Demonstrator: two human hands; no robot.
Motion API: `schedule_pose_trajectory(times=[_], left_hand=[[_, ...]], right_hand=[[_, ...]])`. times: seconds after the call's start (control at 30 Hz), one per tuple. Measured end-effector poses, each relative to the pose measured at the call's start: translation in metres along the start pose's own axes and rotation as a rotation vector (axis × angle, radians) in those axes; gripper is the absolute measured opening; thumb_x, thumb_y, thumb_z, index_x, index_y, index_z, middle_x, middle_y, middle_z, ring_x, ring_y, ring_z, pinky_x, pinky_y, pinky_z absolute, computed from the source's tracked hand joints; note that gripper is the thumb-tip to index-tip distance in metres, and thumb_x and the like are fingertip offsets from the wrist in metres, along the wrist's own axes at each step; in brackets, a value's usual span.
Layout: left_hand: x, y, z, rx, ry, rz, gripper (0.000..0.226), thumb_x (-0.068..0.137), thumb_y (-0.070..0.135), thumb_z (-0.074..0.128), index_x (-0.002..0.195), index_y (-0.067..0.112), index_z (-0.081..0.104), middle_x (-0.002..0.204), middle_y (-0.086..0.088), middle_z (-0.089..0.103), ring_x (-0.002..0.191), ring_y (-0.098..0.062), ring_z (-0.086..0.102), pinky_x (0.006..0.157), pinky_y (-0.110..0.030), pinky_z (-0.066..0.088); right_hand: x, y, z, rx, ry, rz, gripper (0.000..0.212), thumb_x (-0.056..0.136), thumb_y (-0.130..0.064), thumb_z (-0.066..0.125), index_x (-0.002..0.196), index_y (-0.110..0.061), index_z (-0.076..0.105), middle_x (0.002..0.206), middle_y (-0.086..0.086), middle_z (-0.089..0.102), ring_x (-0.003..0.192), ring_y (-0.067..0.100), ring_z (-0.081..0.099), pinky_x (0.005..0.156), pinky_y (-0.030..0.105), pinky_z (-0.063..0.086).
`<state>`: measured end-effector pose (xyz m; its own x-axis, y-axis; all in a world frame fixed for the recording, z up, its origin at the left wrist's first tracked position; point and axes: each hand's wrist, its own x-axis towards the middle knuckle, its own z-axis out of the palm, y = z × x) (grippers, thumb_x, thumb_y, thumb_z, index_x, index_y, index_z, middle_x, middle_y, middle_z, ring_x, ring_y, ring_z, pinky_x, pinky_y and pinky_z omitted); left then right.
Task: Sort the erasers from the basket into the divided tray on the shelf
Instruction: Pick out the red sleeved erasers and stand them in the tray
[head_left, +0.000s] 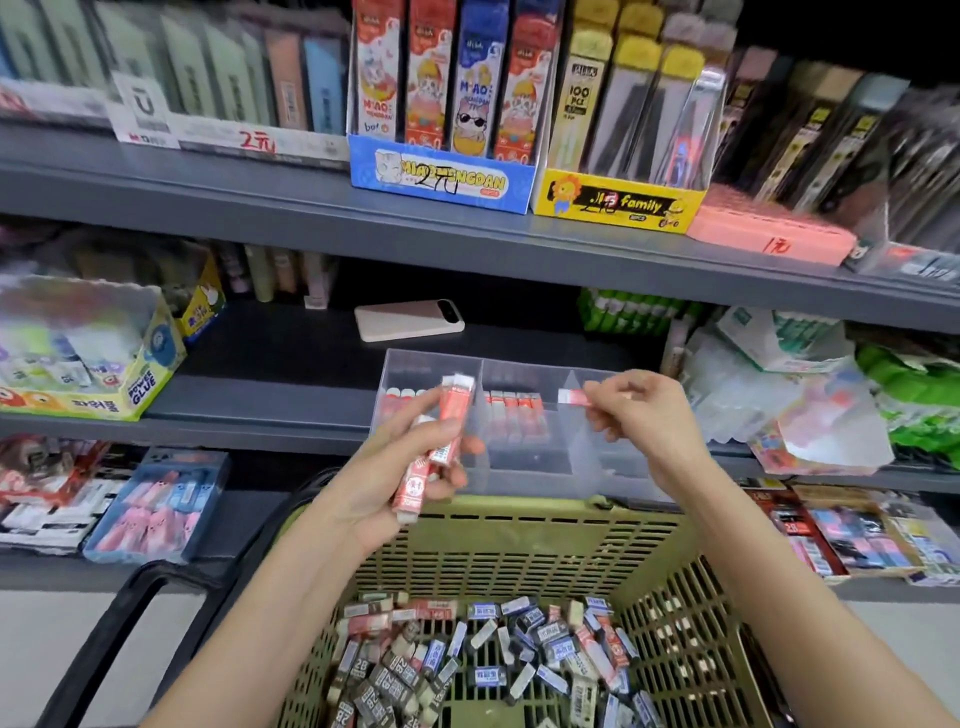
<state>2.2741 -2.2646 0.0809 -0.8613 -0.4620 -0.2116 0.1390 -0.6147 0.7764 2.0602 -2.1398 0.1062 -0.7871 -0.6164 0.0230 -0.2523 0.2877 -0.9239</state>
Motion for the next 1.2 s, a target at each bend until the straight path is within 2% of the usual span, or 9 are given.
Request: schedule_pose_trajectory(times=[0.17, 0.33, 0.43, 0.63, 0.73, 0.83, 1.0, 1.07, 1.2], left_hand=[[0.011, 0.007, -0.003, -0.020, 0.059, 0.055, 0.056, 0.063, 0.019, 0.071, 0.116, 0.018, 0.057, 0.075, -0.014, 0.069, 0.046, -0.017, 0.054, 0.035, -0.017, 0.037], [0.011, 0.003, -0.010, -0.024, 0.087, 0.054, 0.053, 0.064, 0.019, 0.070, 0.115, 0.014, 0.059, 0.076, -0.013, 0.069, 0.046, -0.017, 0.053, 0.035, -0.018, 0.037], [0.010, 0.001, -0.011, -0.024, 0.074, 0.067, 0.054, 0.063, 0.022, 0.070, 0.115, 0.012, 0.058, 0.075, -0.013, 0.068, 0.044, -0.017, 0.052, 0.034, -0.017, 0.035], [0.007, 0.001, -0.011, -0.032, 0.052, 0.071, 0.047, 0.068, 0.017, 0.065, 0.114, 0.014, 0.059, 0.074, -0.014, 0.068, 0.045, -0.018, 0.053, 0.036, -0.017, 0.036], [0.005, 0.000, -0.011, -0.019, 0.060, 0.058, 0.049, 0.066, 0.019, 0.068, 0.114, 0.017, 0.060, 0.077, -0.015, 0.069, 0.048, -0.019, 0.055, 0.043, -0.019, 0.037], [0.003, 0.000, -0.011, -0.012, 0.069, 0.047, 0.049, 0.064, 0.021, 0.070, 0.112, 0.019, 0.062, 0.080, -0.016, 0.069, 0.049, -0.020, 0.056, 0.043, -0.019, 0.038], [0.002, 0.001, -0.010, -0.039, 0.070, 0.041, 0.049, 0.064, 0.021, 0.074, 0.112, 0.018, 0.063, 0.081, -0.018, 0.070, 0.048, -0.020, 0.056, 0.039, -0.018, 0.039], [0.000, 0.002, -0.009, -0.036, 0.050, 0.044, 0.042, 0.064, 0.021, 0.081, 0.105, 0.021, 0.068, 0.079, -0.016, 0.069, 0.049, -0.019, 0.055, 0.039, -0.018, 0.038], [-0.002, 0.001, -0.010, -0.037, 0.058, 0.048, 0.038, 0.072, 0.019, 0.078, 0.109, 0.022, 0.068, 0.075, -0.012, 0.064, 0.051, -0.016, 0.055, 0.044, -0.019, 0.045]], right_hand=[[0.033, 0.008, 0.006, -0.545, 0.126, -0.103, 0.037, 0.069, -0.045, 0.078, 0.062, -0.011, 0.063, 0.060, 0.000, 0.064, 0.064, 0.020, 0.060, 0.064, 0.030, 0.044], [0.056, 0.007, 0.026, -0.903, 0.078, -0.236, 0.040, 0.075, -0.034, 0.069, 0.051, -0.015, 0.044, 0.056, -0.001, 0.053, 0.067, 0.025, 0.050, 0.058, 0.027, 0.031], [0.068, 0.008, 0.035, -1.124, 0.077, -0.346, 0.017, 0.077, -0.032, 0.064, 0.070, -0.016, 0.063, 0.079, 0.002, 0.066, 0.088, 0.022, 0.056, 0.060, 0.024, 0.031], [0.073, 0.017, 0.045, -1.352, -0.016, -0.403, 0.023, 0.076, -0.041, 0.063, 0.068, -0.020, 0.066, 0.072, -0.002, 0.062, 0.089, 0.019, 0.056, 0.061, 0.023, 0.031], [0.075, 0.021, 0.039, -1.324, -0.121, -0.289, 0.053, 0.081, -0.058, 0.054, 0.048, -0.019, 0.047, 0.057, -0.007, 0.047, 0.078, 0.019, 0.057, 0.067, 0.025, 0.031], [0.079, 0.021, 0.029, -1.296, -0.240, -0.224, 0.050, 0.089, -0.056, 0.043, 0.060, -0.020, 0.060, 0.071, -0.004, 0.055, 0.094, 0.020, 0.055, 0.097, 0.036, 0.028], [0.058, 0.006, 0.029, -1.158, -0.142, -0.284, 0.043, 0.096, -0.044, 0.041, 0.081, -0.020, 0.074, 0.089, 0.001, 0.071, 0.102, 0.023, 0.054, 0.106, 0.040, 0.021], [0.038, -0.008, 0.035, -0.841, -0.151, -0.341, 0.041, 0.095, -0.040, 0.045, 0.079, -0.015, 0.073, 0.083, 0.004, 0.072, 0.091, 0.026, 0.060, 0.099, 0.039, 0.036], [-0.018, -0.043, 0.061, -0.157, -0.481, -0.225, 0.014, 0.089, -0.033, 0.059, 0.091, -0.024, 0.070, 0.085, -0.001, 0.072, 0.088, 0.014, 0.066, 0.083, 0.029, 0.048]])
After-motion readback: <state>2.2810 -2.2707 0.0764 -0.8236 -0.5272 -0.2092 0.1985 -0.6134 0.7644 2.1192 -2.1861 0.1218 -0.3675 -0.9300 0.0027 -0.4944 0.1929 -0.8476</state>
